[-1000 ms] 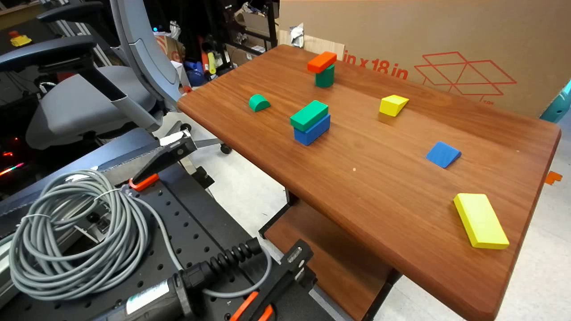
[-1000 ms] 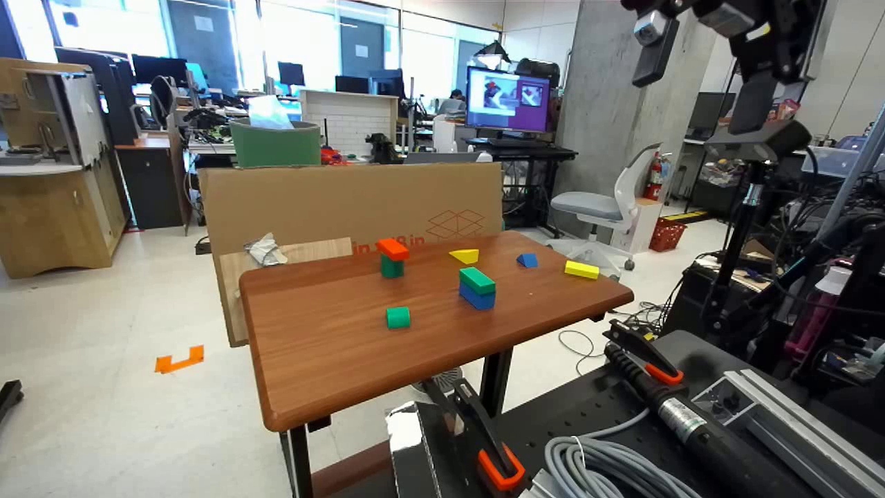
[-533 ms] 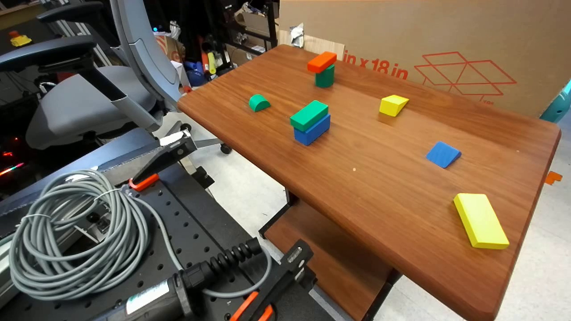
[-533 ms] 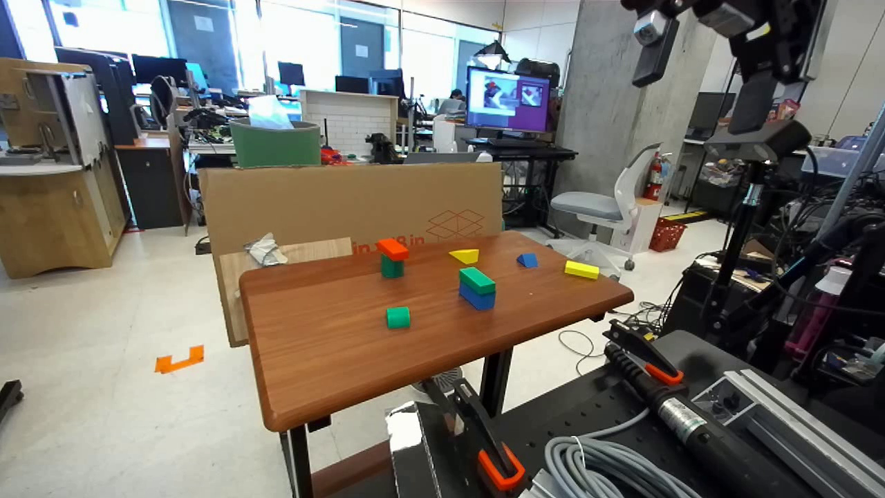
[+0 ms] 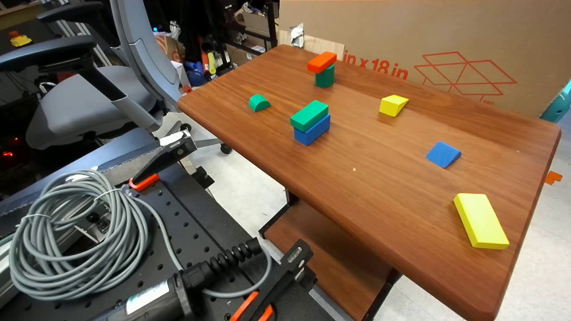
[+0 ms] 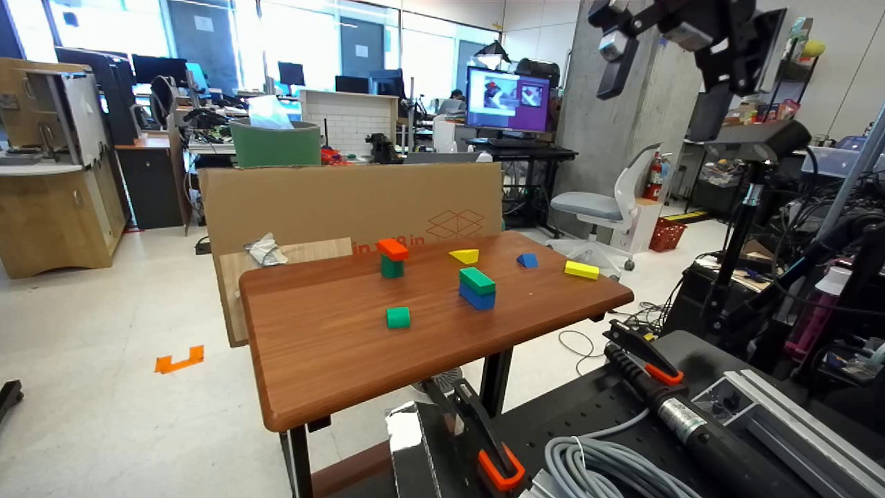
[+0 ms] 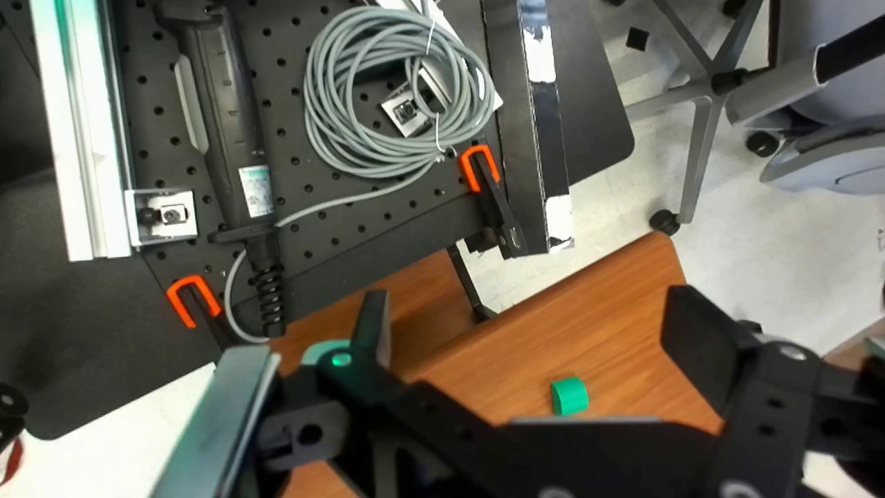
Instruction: Pick up the yellow block and put it on top of green and blue blocks.
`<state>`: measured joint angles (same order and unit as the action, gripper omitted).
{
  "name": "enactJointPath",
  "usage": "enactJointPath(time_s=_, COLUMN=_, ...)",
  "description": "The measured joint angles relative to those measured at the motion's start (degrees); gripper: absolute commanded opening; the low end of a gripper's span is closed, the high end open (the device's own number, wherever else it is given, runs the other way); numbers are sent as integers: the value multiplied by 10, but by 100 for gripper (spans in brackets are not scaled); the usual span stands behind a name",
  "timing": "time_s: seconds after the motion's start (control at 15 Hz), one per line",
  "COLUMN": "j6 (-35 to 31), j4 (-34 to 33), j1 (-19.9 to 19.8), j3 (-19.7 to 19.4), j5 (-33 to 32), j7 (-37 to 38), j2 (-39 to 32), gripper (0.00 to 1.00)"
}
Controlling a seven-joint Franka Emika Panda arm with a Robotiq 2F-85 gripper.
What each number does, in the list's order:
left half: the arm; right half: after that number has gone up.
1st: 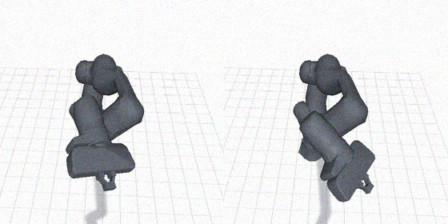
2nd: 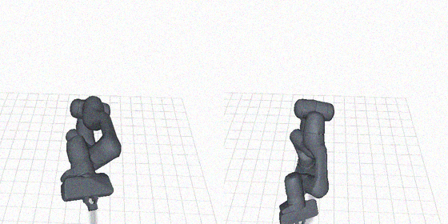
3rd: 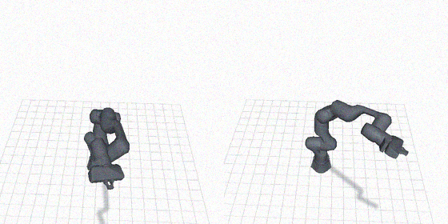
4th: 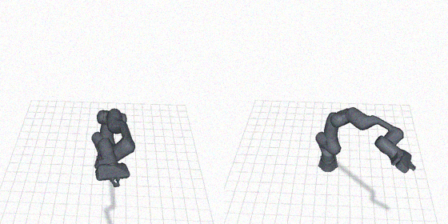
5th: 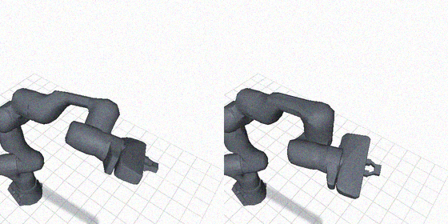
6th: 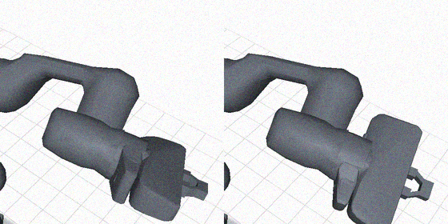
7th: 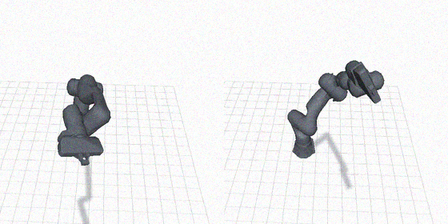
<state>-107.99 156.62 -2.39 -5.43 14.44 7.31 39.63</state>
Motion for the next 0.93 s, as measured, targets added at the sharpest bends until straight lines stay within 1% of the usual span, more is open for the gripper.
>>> enactJointPath(time_s=0.33, j6=-106, j4=-20, j1=2, j3=6, j5=14, j7=-7, j2=-81, gripper=100)
enactJointPath(time_s=0.6, j6=-160, j4=-70, j1=1, j3=7, j5=2, j7=-15, j2=-168, gripper=100)
enactJointPath(time_s=0.73, j6=-177, j4=-105, j1=-4, j3=7, j5=-32, j7=-16, j2=-216, gripper=100)
enactJointPath(time_s=0.93, j6=-191, j4=-160, j1=-22, j3=1, j5=-102, j7=-36, j2=-293, gripper=100)
